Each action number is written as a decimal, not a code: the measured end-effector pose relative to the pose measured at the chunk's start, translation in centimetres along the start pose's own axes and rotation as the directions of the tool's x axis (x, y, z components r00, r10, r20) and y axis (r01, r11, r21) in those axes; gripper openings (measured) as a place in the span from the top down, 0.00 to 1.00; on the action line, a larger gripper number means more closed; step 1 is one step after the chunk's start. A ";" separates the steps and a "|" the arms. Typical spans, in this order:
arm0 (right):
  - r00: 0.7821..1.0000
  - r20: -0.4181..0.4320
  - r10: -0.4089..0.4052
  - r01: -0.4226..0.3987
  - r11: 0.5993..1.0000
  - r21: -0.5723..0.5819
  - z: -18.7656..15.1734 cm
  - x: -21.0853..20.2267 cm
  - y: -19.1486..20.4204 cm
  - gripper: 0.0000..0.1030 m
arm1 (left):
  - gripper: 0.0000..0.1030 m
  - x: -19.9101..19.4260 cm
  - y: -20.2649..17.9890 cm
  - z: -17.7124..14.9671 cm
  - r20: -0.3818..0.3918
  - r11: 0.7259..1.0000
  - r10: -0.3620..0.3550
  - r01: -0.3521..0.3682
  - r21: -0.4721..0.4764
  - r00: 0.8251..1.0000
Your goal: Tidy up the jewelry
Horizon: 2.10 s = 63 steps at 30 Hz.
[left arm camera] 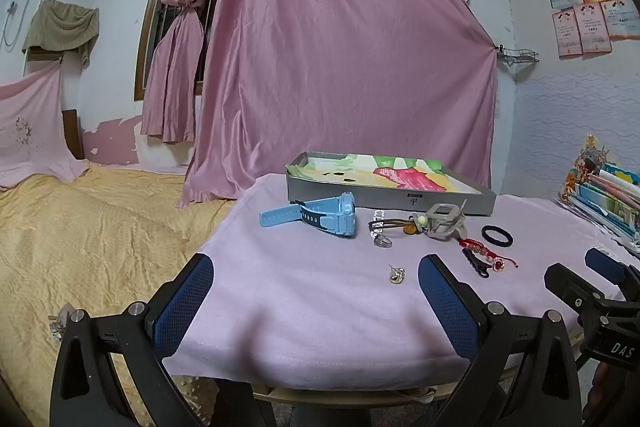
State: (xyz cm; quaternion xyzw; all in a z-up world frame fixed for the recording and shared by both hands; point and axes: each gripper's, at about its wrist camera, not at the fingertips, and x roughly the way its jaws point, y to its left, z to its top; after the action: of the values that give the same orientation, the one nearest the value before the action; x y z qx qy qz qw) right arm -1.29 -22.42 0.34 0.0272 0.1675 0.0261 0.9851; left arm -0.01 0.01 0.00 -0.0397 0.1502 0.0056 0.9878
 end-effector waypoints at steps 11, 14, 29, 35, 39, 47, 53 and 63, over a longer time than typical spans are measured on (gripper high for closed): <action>1.000 -0.002 0.001 -0.001 1.000 0.001 0.0 0.0 0.0 0.01 | 0.00 0.0 0.0 0.0 -0.001 1.000 0.000 0.000 -0.002 1.000; 1.000 -0.003 0.001 -0.001 1.000 0.001 0.0 0.0 0.1 0.01 | 0.00 0.0 0.0 0.0 -0.002 1.000 0.000 0.000 -0.001 1.000; 1.000 -0.005 0.001 -0.001 1.000 0.002 0.1 0.1 0.1 0.01 | 0.00 0.5 0.0 0.2 -0.004 1.000 0.001 -0.001 0.000 1.000; 1.000 -0.006 0.001 -0.001 1.000 0.003 0.1 0.1 0.1 0.01 | 0.00 0.6 -0.2 0.1 -0.007 1.000 -0.002 0.002 -0.003 1.000; 1.000 -0.006 0.001 -0.001 1.000 0.003 0.1 0.1 0.2 0.01 | 0.00 0.4 -0.1 0.1 -0.007 1.000 -0.004 0.004 -0.001 1.000; 1.000 -0.008 0.001 -0.001 1.000 0.003 0.1 0.2 0.2 0.01 | 0.00 0.4 0.0 0.0 -0.006 1.000 -0.005 0.005 -0.003 1.000; 1.000 -0.008 0.002 -0.002 1.000 0.003 0.0 0.2 0.2 0.01 | 0.00 0.4 -0.1 0.1 -0.006 1.000 -0.004 0.004 -0.003 1.000; 1.000 -0.009 0.002 -0.002 1.000 0.003 0.0 0.3 0.2 0.01 | 0.00 0.4 0.0 0.0 -0.005 1.000 -0.004 0.004 -0.002 1.000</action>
State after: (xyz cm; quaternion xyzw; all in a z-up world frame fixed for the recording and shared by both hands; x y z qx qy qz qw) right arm -0.98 -22.21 0.21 0.0287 0.1720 0.0268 0.9843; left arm 0.35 -0.03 -0.07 -0.0413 0.1528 0.0036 0.9874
